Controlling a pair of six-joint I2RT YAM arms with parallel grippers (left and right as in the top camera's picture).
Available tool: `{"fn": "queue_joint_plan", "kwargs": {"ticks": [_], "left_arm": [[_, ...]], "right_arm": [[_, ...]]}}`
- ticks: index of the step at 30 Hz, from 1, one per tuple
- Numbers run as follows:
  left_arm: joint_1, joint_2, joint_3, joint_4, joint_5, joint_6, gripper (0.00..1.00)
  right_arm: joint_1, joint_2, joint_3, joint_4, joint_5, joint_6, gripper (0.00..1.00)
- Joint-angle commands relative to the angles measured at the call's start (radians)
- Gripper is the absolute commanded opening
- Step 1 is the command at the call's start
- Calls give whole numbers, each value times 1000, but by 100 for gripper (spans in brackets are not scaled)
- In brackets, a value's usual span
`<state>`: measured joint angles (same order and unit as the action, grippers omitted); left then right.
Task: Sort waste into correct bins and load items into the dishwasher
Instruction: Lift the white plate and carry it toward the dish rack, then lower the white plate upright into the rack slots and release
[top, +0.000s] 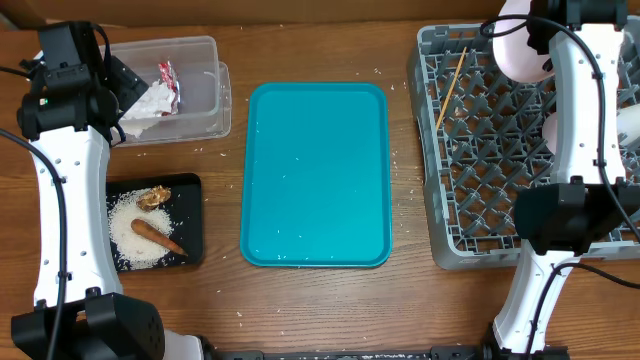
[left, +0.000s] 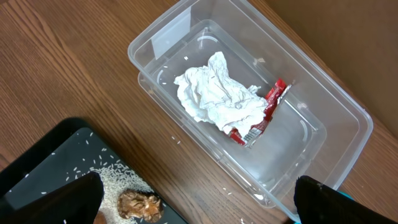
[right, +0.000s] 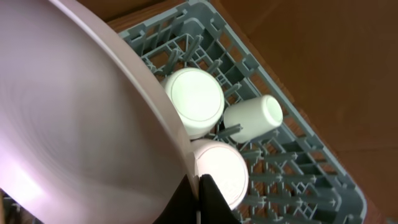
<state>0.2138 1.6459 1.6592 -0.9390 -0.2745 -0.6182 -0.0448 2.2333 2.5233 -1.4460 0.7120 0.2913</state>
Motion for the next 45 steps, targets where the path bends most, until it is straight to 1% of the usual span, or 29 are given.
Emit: {"fn": "queue_joint_plan", "kwargs": {"ticks": [1, 9, 16, 22, 30, 31, 33, 34, 35, 37, 39, 41, 45], "left_arm": [[2, 10, 10, 1, -21, 12, 100], [2, 10, 10, 1, -21, 12, 100], [2, 10, 10, 1, -21, 12, 100], [2, 10, 10, 1, -21, 12, 100], [2, 10, 10, 1, -21, 12, 100], [2, 10, 10, 1, -21, 12, 100], [2, 10, 10, 1, -21, 12, 100], [2, 10, 10, 1, -21, 12, 100], [2, 10, 10, 1, -21, 12, 100], [2, 10, 10, 1, -21, 12, 100], [2, 10, 10, 1, -21, 12, 100], [2, 10, 10, 1, -21, 12, 100], [2, 10, 10, 1, -21, 12, 100]], "right_arm": [[-3, 2, -59, 42, 28, -96, 4], [-3, 2, -150, 121, 28, -155, 4], [0, 2, -169, 125, -1, -153, 4], [2, 2, -224, 126, -3, -154, 4], [52, -1, -232, 105, -3, -153, 4], [63, -4, -231, 99, -3, -137, 8], [79, -13, -231, 85, -3, -101, 25], [88, -21, -230, 74, -4, -78, 98], [98, -30, -230, 59, -13, -68, 100], [109, -52, -225, 26, -43, -46, 100], [115, -101, -201, -56, -131, 24, 100], [115, -145, -196, -100, -218, 55, 100], [110, -236, -196, -209, -462, 55, 100]]}}
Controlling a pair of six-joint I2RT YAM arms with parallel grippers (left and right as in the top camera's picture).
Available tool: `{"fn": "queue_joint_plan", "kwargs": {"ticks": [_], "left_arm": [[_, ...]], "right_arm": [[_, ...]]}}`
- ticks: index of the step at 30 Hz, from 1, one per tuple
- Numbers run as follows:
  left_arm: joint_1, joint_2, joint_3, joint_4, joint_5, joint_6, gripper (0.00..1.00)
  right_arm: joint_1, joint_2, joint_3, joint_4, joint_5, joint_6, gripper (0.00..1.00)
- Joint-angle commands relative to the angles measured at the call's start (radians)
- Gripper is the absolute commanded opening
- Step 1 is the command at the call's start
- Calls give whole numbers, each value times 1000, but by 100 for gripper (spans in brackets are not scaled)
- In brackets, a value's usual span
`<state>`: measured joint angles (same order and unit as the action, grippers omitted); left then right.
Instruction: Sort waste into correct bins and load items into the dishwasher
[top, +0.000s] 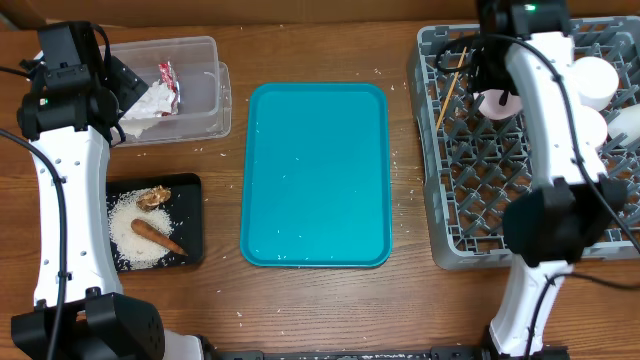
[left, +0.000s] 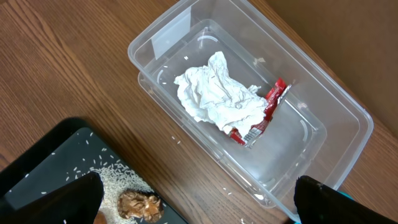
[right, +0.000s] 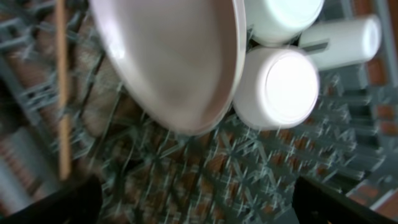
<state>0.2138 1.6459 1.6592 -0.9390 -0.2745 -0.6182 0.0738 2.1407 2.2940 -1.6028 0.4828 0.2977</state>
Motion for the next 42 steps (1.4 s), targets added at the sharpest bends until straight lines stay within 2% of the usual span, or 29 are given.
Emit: {"fn": "queue_joint_plan", "kwargs": {"ticks": [1, 4, 9, 20, 25, 34, 42], "left_arm": [[2, 10, 10, 1, -21, 12, 100], [2, 10, 10, 1, -21, 12, 100], [2, 10, 10, 1, -21, 12, 100], [2, 10, 10, 1, -21, 12, 100], [2, 10, 10, 1, -21, 12, 100], [2, 10, 10, 1, -21, 12, 100], [2, 10, 10, 1, -21, 12, 100]], "right_arm": [[-10, -163, 33, -89, -290, 48, 100], [-7, -225, 4, -91, -407, 29, 100], [5, -316, -67, -92, -387, 9, 100], [-18, -569, -488, -92, -368, -13, 100], [-18, -682, -596, -92, -369, -9, 100], [-19, -927, -613, -88, -356, 23, 100], [-19, -1136, -613, -41, -214, 55, 100]]}}
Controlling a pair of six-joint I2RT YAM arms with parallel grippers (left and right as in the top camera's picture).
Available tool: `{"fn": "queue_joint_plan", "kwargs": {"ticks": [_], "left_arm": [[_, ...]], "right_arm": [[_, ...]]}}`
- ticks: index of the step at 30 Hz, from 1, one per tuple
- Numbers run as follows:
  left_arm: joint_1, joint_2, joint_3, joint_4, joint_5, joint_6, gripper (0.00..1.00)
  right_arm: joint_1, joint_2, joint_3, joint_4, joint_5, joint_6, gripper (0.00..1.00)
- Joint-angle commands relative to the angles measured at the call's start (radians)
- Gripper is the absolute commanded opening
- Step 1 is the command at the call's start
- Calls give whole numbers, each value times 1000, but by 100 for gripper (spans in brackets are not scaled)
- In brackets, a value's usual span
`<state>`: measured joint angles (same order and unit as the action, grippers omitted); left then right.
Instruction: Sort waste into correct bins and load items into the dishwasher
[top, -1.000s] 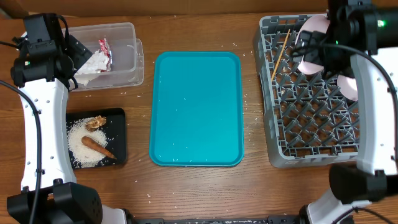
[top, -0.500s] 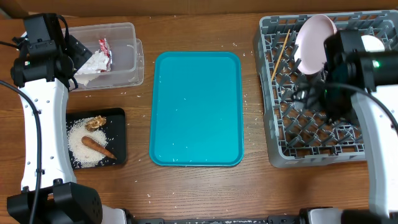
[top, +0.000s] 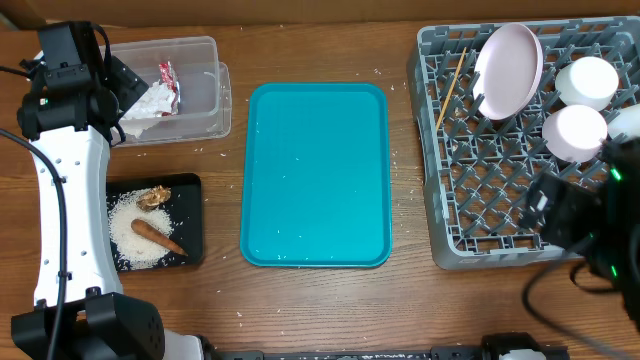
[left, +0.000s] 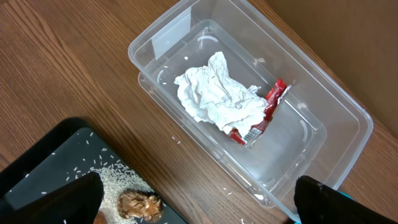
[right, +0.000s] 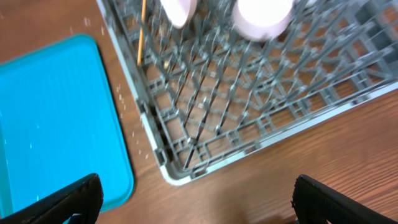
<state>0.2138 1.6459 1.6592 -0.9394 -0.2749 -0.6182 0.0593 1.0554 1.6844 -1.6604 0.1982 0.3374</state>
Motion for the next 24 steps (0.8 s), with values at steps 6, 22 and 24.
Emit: {"fn": "queue_joint_plan", "kwargs": {"ticks": [6, 22, 24], "left_arm": [[2, 10, 10, 2, -20, 12, 100], [2, 10, 10, 2, -20, 12, 100], [2, 10, 10, 2, -20, 12, 100]], "right_arm": [[-5, -79, -3, 9, 70, 16, 100], [-5, -76, -3, 8, 71, 15, 100], [-5, -76, -3, -7, 70, 15, 100]]}}
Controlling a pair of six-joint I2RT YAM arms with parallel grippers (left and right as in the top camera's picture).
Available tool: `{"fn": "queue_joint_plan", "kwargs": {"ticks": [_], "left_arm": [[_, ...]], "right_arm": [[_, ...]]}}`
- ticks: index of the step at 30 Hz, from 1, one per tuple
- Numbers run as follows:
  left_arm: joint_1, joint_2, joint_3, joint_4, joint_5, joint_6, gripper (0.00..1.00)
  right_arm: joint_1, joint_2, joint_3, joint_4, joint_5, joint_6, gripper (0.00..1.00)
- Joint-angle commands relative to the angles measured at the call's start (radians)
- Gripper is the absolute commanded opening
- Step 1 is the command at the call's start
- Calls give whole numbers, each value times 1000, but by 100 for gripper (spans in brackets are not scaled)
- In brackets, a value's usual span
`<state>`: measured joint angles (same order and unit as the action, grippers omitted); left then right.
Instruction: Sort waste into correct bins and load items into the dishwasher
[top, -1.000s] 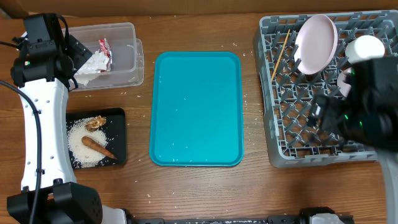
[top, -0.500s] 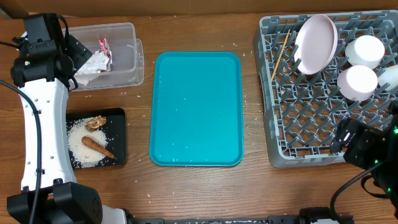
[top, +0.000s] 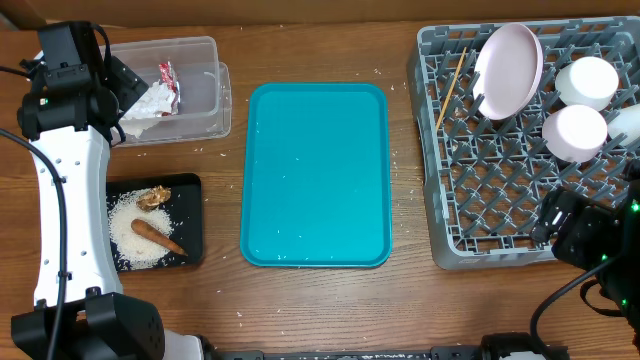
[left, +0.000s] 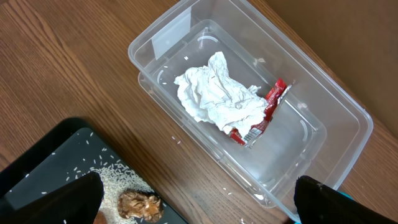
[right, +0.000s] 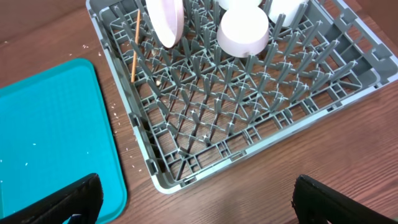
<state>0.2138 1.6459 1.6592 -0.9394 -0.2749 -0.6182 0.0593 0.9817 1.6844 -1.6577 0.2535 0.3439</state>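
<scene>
A grey dishwasher rack (top: 500, 170) at the right holds a pink plate (top: 508, 68) standing on edge, two white cups (top: 588, 80) (top: 574, 132) and a wooden chopstick (top: 450, 88). The clear bin (top: 205, 105) at the back left holds a crumpled white napkin (left: 217, 93) and a red wrapper (left: 267, 109). A black tray (top: 190, 215) holds rice and food scraps (top: 155, 197). My left gripper (left: 199, 205) hangs open above the bin and tray. My right gripper (right: 199, 202) is open over the bare table in front of the rack (right: 249, 93), holding nothing.
A teal serving tray (top: 315, 175) lies bare in the middle, with its edge also in the right wrist view as the teal tray (right: 50, 137). Crumbs and rice grains dot the wood around it. My right arm's base sits at the front right corner.
My right arm has drawn a little further back toward the front right corner, its camera now steady above the rack's front edge. The left arm has not moved.
My right gripper held the pink plate over the rack's far end. Then the plate was low among the tines beside the cups. After that the plate stood on edge in the rack and my right arm was back at the front right, open.
</scene>
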Motion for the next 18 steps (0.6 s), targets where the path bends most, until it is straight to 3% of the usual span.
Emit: {"fn": "queue_joint_plan", "kwargs": {"ticks": [1, 5, 9, 15, 18], "left_arm": [[2, 10, 10, 2, -20, 12, 100], [2, 10, 10, 2, -20, 12, 100], [2, 10, 10, 2, -20, 12, 100], [2, 10, 10, 2, -20, 12, 100], [2, 10, 10, 2, -20, 12, 100]], "right_arm": [[-5, -3, -3, -20, 11, 9, 100], [2, -4, -16, -31, -13, 9, 100], [0, -51, -99, 68, -22, -16, 100], [-10, -252, -435, 426, -50, -90, 100], [-60, -426, -732, 708, -127, -90, 100]]}}
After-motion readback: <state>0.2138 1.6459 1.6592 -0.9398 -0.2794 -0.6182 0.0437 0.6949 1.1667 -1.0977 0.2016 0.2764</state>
